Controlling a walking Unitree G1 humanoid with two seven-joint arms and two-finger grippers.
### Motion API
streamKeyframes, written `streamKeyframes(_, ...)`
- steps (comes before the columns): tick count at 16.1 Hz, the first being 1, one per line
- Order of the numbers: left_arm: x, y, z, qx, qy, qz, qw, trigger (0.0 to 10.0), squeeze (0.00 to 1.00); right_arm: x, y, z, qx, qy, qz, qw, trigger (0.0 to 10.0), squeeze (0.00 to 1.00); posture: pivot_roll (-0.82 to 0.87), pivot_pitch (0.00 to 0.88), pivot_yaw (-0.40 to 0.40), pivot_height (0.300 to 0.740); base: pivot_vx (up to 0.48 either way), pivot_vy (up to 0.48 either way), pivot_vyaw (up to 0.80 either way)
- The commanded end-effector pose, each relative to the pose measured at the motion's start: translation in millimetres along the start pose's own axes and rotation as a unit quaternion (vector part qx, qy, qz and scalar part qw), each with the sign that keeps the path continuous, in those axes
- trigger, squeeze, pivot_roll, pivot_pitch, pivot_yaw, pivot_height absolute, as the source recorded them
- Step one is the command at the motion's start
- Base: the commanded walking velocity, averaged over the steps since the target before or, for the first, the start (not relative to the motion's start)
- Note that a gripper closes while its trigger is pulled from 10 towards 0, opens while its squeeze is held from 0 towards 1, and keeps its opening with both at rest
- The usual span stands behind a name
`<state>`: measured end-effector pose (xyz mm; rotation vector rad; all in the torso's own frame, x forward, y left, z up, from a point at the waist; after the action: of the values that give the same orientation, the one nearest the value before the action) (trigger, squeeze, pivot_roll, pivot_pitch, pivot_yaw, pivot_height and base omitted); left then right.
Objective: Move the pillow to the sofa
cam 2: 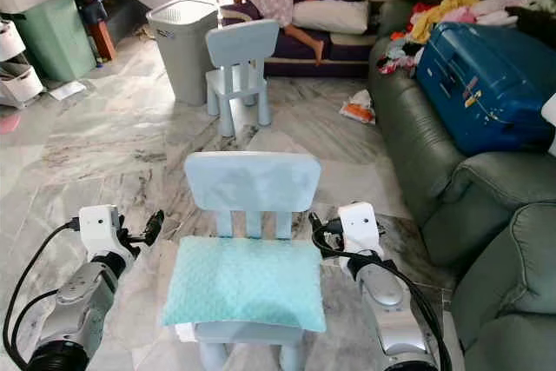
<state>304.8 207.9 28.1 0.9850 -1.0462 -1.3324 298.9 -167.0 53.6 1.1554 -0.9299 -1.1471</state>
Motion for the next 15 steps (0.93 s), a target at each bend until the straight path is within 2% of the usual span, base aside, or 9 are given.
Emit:
streamKeyframes(1, -1.5, 4, -1.2, 0.001, 0.004, 0.003, 1.000, 10.0, 0.00, 1.9, 1, 0.5, 0.002, -0.004, -0.001, 1.000, 10.0, 0.00, -0.13, 0.000, 0.024, 0.740, 0.000, 0.000, 0.00)
streamKeyframes(4, -4.6, 0, -0.1, -0.012, 0.015, 0.004, 1.000, 10.0, 0.00, 1.6, 1, 2.1, 0.002, -0.004, -0.002, 1.000, 10.0, 0.00, -0.13, 0.000, 0.024, 0.740, 0.000, 0.000, 0.00)
streamKeyframes(9, -2.0, -5, 3.1, -0.023, 0.003, 0.012, 1.000, 10.0, 0.00, 0.1, -2, 6.6, 0.002, -0.004, -0.009, 1.000, 10.0, 0.00, -0.13, 0.000, 0.021, 0.740, 0.000, 0.000, 0.00)
streamKeyframes(12, -7.5, -18, 9.1, -0.049, 0.007, -0.016, 0.999, 10.0, 0.00, 1.2, -4, 10.5, -0.002, -0.003, -0.007, 1.000, 10.0, 0.00, -0.12, 0.000, 0.018, 0.740, 0.000, 0.000, 0.00)
streamKeyframes(15, -10.2, -26, 15.3, -0.063, 0.005, -0.024, 0.998, 10.0, 0.00, 3.0, -6, 12.7, -0.007, -0.006, -0.011, 1.000, 10.0, 0.00, -0.11, 0.000, 0.018, 0.740, 0.000, 0.000, 0.00)
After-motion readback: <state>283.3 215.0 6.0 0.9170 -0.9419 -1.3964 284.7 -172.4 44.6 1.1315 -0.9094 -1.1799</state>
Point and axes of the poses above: a point about 5 cm out from each wrist's last joint towards the gripper, its own z axis pointing back from the gripper into the wrist, its own y axis along the axis of the wrist's last joint, x = y × z, the point moved 2 cm from there along -z, pointing out of the wrist towards the gripper, and after that the axes turned 9 degrees about -z, right-handed, at the moved point
